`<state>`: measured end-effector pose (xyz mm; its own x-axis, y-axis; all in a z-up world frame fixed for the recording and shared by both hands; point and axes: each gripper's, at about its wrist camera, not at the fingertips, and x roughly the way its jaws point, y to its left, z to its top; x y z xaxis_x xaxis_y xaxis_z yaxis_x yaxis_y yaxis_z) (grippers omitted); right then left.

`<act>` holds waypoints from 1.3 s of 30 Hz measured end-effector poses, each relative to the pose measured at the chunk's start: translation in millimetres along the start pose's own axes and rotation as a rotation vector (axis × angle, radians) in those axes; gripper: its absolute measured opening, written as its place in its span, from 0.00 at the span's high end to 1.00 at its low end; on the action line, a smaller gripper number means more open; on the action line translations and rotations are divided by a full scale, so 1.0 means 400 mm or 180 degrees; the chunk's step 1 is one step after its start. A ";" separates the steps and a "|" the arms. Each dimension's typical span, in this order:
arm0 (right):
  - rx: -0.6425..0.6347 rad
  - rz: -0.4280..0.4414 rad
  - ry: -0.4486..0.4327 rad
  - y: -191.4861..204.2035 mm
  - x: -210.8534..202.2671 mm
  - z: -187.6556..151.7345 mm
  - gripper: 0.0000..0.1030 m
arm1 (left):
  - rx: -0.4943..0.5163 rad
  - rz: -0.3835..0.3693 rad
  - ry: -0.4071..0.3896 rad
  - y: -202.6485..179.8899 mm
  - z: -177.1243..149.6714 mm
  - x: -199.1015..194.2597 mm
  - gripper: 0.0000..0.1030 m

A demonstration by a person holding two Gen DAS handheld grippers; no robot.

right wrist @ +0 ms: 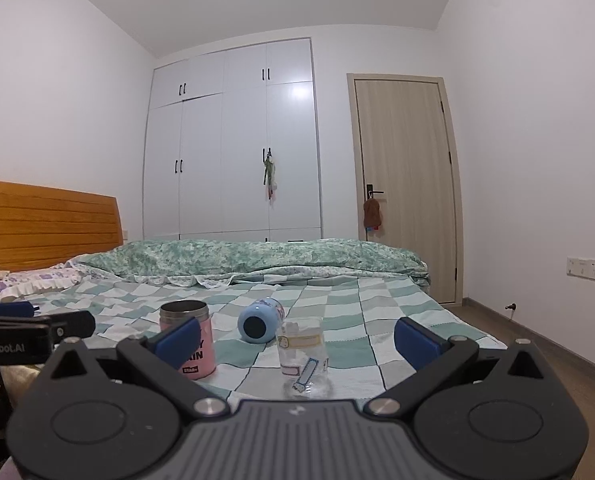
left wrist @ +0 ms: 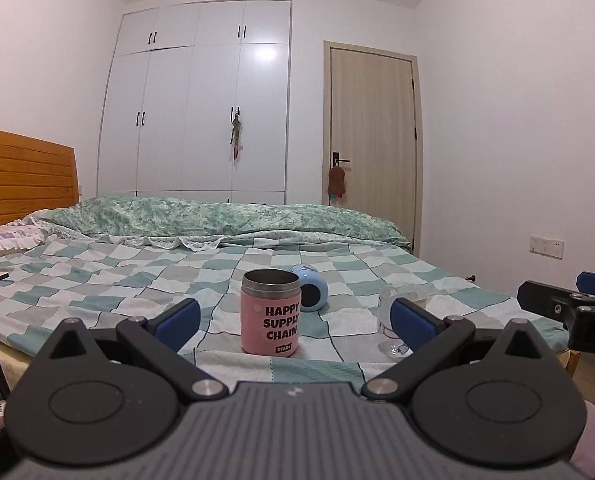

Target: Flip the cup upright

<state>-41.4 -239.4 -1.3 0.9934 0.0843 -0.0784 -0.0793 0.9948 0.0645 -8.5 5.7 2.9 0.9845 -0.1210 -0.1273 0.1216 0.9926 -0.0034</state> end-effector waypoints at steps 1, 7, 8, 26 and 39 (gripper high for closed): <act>0.0001 0.0001 0.0002 0.000 0.000 0.000 0.00 | -0.0001 -0.0001 -0.0001 0.000 0.000 0.000 0.00; 0.0003 0.0004 0.0002 -0.001 0.000 -0.002 0.00 | -0.0001 0.0001 -0.0007 -0.003 -0.001 0.001 0.00; 0.0003 0.0004 0.0000 -0.002 0.000 -0.003 0.00 | 0.0001 0.0004 -0.0009 -0.004 -0.001 0.001 0.00; 0.0002 0.0003 0.0002 0.000 0.001 -0.005 0.00 | 0.0029 0.0027 -0.0041 -0.012 -0.005 0.003 0.00; -0.0005 0.0003 0.0005 0.000 0.002 -0.006 0.00 | -0.0013 -0.0026 0.0003 0.002 -0.006 0.007 0.00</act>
<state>-40.7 -239.3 -3.8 0.9931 0.0854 -0.0800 -0.0804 0.9948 0.0631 -6.0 6.1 0.3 0.9833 -0.1290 -0.1282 0.1289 0.9916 -0.0085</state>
